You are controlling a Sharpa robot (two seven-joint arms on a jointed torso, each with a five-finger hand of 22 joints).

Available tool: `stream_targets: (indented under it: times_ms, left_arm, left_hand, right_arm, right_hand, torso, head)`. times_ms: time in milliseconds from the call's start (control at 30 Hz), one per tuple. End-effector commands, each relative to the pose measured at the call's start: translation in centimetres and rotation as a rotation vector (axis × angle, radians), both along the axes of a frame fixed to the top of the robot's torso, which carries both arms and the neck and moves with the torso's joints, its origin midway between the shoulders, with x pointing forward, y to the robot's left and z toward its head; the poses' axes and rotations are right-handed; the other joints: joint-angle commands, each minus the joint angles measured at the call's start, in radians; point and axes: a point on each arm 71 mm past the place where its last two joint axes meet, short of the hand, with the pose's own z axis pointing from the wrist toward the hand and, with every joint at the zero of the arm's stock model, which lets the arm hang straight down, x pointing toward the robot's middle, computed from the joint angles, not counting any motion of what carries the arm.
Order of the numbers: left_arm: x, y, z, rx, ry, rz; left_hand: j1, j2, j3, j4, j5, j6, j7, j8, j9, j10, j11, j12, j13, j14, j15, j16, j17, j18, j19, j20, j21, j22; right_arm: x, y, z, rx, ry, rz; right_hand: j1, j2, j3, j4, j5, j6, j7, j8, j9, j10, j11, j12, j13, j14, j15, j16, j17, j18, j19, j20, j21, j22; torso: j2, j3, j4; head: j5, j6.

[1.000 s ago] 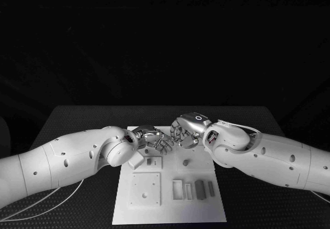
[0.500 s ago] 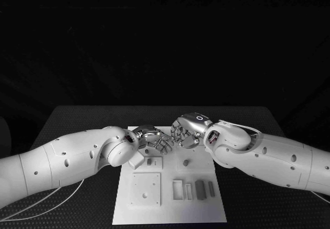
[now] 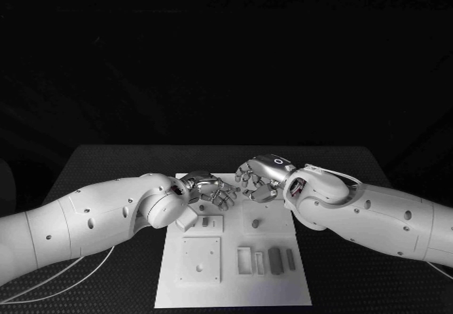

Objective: Assemble the parts on the task board

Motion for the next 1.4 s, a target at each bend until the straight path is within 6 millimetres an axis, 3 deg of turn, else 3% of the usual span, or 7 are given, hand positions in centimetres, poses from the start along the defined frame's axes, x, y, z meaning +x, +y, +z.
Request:
stream_targets:
  times_ms: [33, 333, 567, 700, 933, 1067, 1400]
  left_arm:
    - [0.0, -0.1, 0.2, -0.007, -0.023, 0.002]
    - [0.1, 0.5, 0.6, -0.043, -0.066, 0.021]
    - [-0.2, 0.7, 1.2, -0.173, -0.083, -0.039]
    - [-0.3, 0.9, 1.3, -0.191, -0.087, -0.057]
    - [-0.8, 1.1, 1.4, -0.227, -0.082, -0.111]
    - [-1.0, 1.1, 1.4, -0.234, -0.078, -0.121]
    - [-1.4, 0.9, 1.3, -0.235, -0.07, -0.139]
  left_hand:
    - [0.004, -0.005, 0.007, 0.001, -0.004, 0.006, -0.003, 0.007, 0.004, 0.006, -0.001, 0.006, 0.002, 0.004, 0.001, -0.003, 0.002, 0.003, -0.004, 0.001, 0.007, 0.024]
    - [0.001, -0.011, 0.017, 0.0, -0.004, 0.009, -0.007, 0.016, 0.019, 0.012, -0.006, 0.013, 0.009, 0.01, -0.002, -0.001, 0.011, 0.004, 0.0, -0.001, 0.014, 0.023]
    - [-0.001, -0.012, 0.021, 0.0, -0.004, 0.011, -0.009, 0.021, 0.028, 0.014, -0.008, 0.019, 0.013, 0.014, -0.004, 0.002, 0.018, 0.003, 0.001, -0.003, 0.016, 0.023]
    - [-0.004, -0.011, 0.021, -0.005, -0.004, 0.005, -0.013, 0.023, 0.04, 0.006, -0.01, 0.024, 0.019, 0.003, -0.003, 0.015, 0.033, -0.004, -0.015, -0.001, 0.012, 0.022]
    - [-0.008, -0.011, 0.015, -0.004, -0.004, 0.002, -0.025, 0.029, 0.061, -0.003, -0.016, 0.036, 0.029, -0.041, 0.01, 0.018, 0.049, -0.015, -0.054, 0.008, 0.011, 0.025]
    - [-0.008, -0.01, 0.014, -0.004, -0.004, 0.001, -0.026, 0.031, 0.068, -0.005, -0.017, 0.04, 0.033, -0.046, 0.01, 0.022, 0.054, -0.015, -0.06, 0.009, 0.013, 0.025]
    - [-0.006, -0.007, 0.014, -0.007, -0.004, 0.001, -0.024, 0.034, 0.079, -0.005, -0.017, 0.049, 0.039, -0.049, 0.009, 0.029, 0.061, -0.015, -0.064, 0.008, 0.02, 0.025]
  right_arm:
    - [0.2, -0.7, 0.1, 0.093, 0.042, -0.015]
    - [2.4, -5.2, -1.4, 0.523, 0.426, -0.2]
    - [3.5, -6.3, -3.6, 0.868, 0.827, -0.293]
    - [3.5, -6.3, -4.6, 0.934, 0.921, -0.293]
    - [3.1, -5.9, -5.0, 1.02, 1.077, -0.211]
    - [2.7, -5.3, -5.0, 1.042, 1.14, -0.145]
    - [2.2, -4.7, -5.0, 1.081, 1.198, -0.107]
  right_hand:
    - [-0.017, 0.001, -0.016, -0.005, -0.001, -0.014, 0.0, -0.007, -0.003, -0.021, 0.009, -0.012, -0.006, -0.001, 0.01, -0.007, 0.002, 0.024, -0.009, 0.0, -0.006, 0.01]
    - [-0.043, 0.009, -0.046, 0.008, 0.001, -0.02, 0.011, -0.005, -0.005, -0.054, 0.027, -0.038, -0.028, -0.014, 0.027, -0.012, 0.006, 0.024, -0.02, 0.009, -0.015, 0.009]
    - [-0.064, 0.074, -0.099, 0.016, 0.034, -0.016, 0.013, -0.002, -0.012, -0.047, 0.029, -0.04, -0.044, -0.026, 0.029, -0.014, 0.01, 0.024, -0.035, 0.016, -0.02, 0.013]
    - [-0.083, 0.108, -0.14, 0.0, 0.098, -0.023, 0.017, -0.006, -0.018, -0.054, 0.033, -0.048, -0.059, -0.029, 0.032, -0.014, 0.013, 0.024, -0.038, 0.017, -0.022, 0.014]
    - [-0.106, 0.139, -0.186, -0.022, 0.131, -0.039, 0.014, -0.012, -0.029, -0.075, 0.04, -0.058, -0.089, -0.02, 0.038, -0.01, 0.015, 0.024, -0.028, 0.013, -0.019, 0.013]
    - [-0.126, 0.156, -0.217, -0.032, 0.156, -0.042, 0.012, -0.011, -0.032, -0.076, 0.04, -0.056, -0.106, -0.018, 0.039, -0.009, 0.016, 0.024, -0.025, 0.011, -0.019, 0.013]
    - [-0.171, 0.175, -0.275, -0.042, 0.222, -0.036, 0.015, -0.005, -0.039, -0.063, 0.038, -0.054, -0.132, -0.016, 0.037, -0.009, 0.018, 0.024, -0.023, 0.01, -0.022, 0.013]
  torso:
    - [0.0, -0.0003, 0.0002]
    - [0.0, -0.0014, 0.0004]
    - [0.001, 0.002, -0.0008]
    - [0.001, 0.0023, 0.0017]
    - [0.0, 0.0021, 0.0009]
    - [0.0, 0.0012, 0.0004]
    - [0.0, 0.0008, 0.0023]
  head:
    - [0.0, 0.001]
    - [-0.001, 0.009]
    - [-0.002, 0.021]
    - [-0.004, 0.026]
    - [-0.008, 0.037]
    - [-0.024, 0.045]
    - [-0.02, 0.05]
